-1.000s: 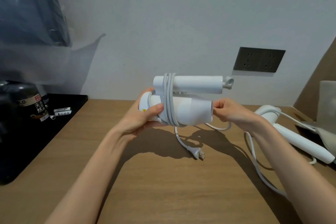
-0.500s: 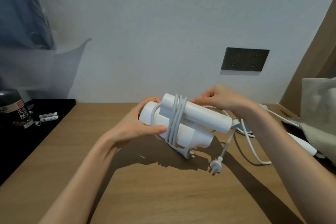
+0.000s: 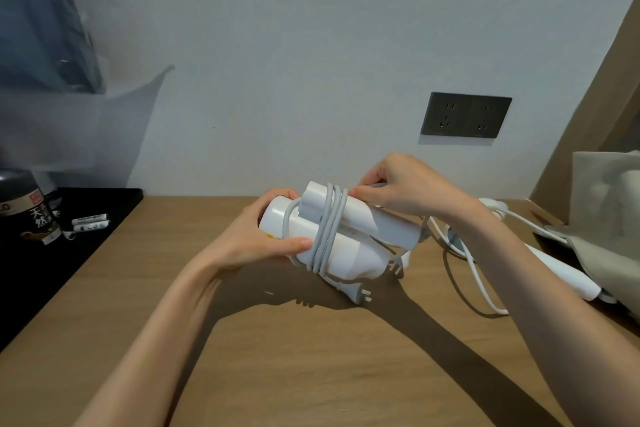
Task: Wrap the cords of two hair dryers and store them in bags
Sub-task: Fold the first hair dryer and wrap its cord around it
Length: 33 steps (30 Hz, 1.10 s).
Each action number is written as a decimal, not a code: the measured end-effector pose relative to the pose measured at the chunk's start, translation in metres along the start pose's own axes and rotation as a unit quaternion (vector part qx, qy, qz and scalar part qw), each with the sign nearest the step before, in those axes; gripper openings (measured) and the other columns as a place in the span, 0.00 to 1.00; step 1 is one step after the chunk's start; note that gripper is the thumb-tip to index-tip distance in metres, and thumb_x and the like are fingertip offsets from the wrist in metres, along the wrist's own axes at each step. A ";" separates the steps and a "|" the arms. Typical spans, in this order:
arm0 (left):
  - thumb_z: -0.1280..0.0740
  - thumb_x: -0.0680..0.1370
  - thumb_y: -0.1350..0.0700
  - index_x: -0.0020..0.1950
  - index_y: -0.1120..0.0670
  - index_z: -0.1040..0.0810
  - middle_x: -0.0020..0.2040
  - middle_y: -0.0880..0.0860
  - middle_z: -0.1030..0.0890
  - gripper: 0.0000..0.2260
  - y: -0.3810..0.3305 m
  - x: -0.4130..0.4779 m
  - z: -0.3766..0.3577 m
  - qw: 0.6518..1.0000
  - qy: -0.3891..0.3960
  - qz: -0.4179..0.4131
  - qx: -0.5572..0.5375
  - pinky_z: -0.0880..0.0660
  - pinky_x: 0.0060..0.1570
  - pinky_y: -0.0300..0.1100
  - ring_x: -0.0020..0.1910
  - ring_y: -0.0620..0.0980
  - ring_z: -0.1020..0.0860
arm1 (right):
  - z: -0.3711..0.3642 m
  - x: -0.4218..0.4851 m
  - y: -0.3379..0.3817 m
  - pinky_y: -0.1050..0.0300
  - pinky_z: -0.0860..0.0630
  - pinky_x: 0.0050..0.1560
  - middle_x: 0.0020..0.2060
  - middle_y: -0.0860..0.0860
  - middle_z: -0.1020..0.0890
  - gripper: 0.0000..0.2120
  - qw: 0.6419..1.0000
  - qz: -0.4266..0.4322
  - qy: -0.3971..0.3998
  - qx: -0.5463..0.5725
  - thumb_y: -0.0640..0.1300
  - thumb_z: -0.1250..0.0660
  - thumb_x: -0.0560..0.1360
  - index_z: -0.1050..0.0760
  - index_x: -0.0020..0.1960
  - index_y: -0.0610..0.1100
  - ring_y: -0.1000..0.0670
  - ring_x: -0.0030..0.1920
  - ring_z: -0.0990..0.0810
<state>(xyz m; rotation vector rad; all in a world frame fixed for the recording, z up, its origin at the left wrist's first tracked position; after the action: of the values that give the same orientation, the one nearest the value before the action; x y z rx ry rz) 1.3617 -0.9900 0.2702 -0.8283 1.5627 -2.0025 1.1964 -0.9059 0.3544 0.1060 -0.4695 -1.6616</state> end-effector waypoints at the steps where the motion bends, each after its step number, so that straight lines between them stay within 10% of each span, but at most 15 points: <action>1: 0.21 0.64 0.61 0.57 0.49 0.25 0.50 0.51 0.21 0.25 0.000 0.000 0.001 1.000 -0.003 -0.001 0.000 0.20 0.39 0.43 0.42 0.45 0.19 | 0.002 0.000 0.002 0.46 0.21 0.43 0.42 0.47 0.15 0.13 1.000 0.004 -0.010 -0.002 0.55 0.34 0.75 0.15 0.45 0.47 0.45 0.44 0.19; 12: 0.23 0.67 0.63 0.58 0.51 0.25 0.53 0.55 0.21 0.23 0.018 0.005 0.015 0.994 -0.075 0.047 -0.058 0.20 0.35 0.44 0.47 0.52 0.19 | 0.021 -0.006 0.033 0.50 0.21 0.40 0.39 0.53 0.15 0.13 0.984 0.083 -0.130 -0.087 0.57 0.36 0.76 0.16 0.47 0.51 0.51 0.40 0.19; 18: 0.23 0.67 0.63 0.57 0.52 0.23 0.56 0.58 0.21 0.21 0.032 0.008 0.028 0.980 -0.128 0.086 -0.122 0.18 0.37 0.49 0.51 0.55 0.19 | -0.009 -0.009 0.049 0.57 0.41 0.28 0.28 0.50 0.29 0.20 0.971 0.111 -0.135 -0.165 0.52 0.46 0.82 0.33 0.34 0.44 0.49 0.31 0.30; 27: 0.26 0.71 0.58 0.57 0.54 0.21 0.55 0.60 0.18 0.15 0.055 0.002 0.046 0.949 -0.195 0.152 -0.197 0.21 0.49 0.62 0.52 0.58 0.18 | -0.050 -0.005 0.068 0.61 0.48 0.28 0.40 0.53 0.31 0.04 0.962 0.127 -0.119 -0.211 0.47 0.42 0.81 0.30 0.53 0.48 0.49 0.38 0.32; 33: 0.25 0.70 0.56 0.60 0.55 0.22 0.56 0.60 0.19 0.20 0.072 -0.003 0.060 0.934 -0.226 0.190 -0.202 0.19 0.43 0.56 0.52 0.57 0.19 | -0.091 0.002 0.069 0.55 0.39 0.31 0.53 0.49 0.23 0.17 0.958 0.138 -0.084 -0.238 0.39 0.42 0.78 0.34 0.66 0.46 0.44 0.51 0.22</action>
<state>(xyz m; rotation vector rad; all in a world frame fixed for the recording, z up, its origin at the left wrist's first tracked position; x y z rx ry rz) 1.4061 -1.0468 0.2106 -0.9637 1.7099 -1.1329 1.2910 -0.9347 0.2970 -0.4428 -0.1884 -1.4694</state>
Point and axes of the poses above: each hand's wrist, its own x-axis towards the middle knuckle, its own z-axis out of the back of the hand, y = z × x, the point moved 7 cm from there along x, towards the middle knuckle
